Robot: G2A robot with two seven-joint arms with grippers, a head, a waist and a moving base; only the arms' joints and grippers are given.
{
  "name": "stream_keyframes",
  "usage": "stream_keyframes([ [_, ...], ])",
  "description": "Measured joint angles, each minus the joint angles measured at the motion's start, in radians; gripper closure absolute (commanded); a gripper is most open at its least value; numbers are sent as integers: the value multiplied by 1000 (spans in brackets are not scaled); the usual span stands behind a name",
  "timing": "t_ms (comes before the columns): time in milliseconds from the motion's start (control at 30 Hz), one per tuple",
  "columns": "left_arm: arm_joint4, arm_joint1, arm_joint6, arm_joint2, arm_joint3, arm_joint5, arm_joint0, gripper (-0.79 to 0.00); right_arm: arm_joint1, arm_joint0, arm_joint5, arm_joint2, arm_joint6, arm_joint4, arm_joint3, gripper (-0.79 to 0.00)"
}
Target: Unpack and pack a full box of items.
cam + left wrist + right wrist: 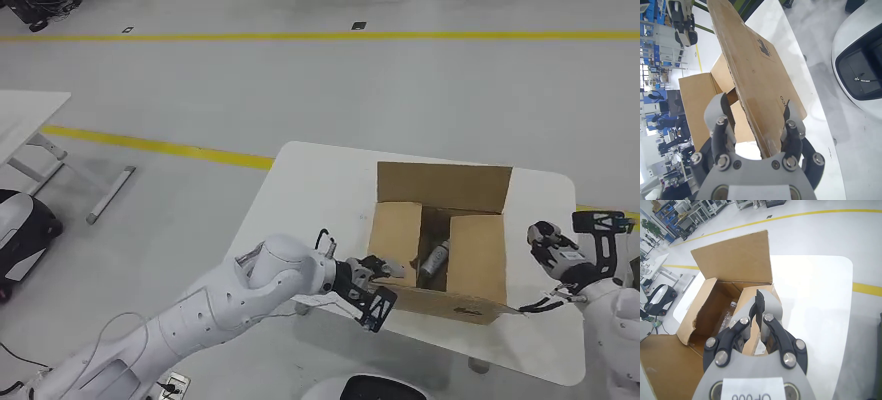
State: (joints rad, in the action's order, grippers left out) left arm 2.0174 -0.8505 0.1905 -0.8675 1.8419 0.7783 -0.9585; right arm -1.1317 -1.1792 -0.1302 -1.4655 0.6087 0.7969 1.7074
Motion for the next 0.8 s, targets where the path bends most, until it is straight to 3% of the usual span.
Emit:
stream_keyframes([
  [333,-113,-49,-150,34,-22,-53,69,-785,5,5,47,-49,-35,7,-131,0],
  [533,-97,-86,-295,83,-57,-101,125,-785,-5,27,-14,45,-57,37,-236,0],
  [800,-119,-130,-361,138,-120,-128,174,-785,-10,-13,-99,110,-45,14,-239,0],
])
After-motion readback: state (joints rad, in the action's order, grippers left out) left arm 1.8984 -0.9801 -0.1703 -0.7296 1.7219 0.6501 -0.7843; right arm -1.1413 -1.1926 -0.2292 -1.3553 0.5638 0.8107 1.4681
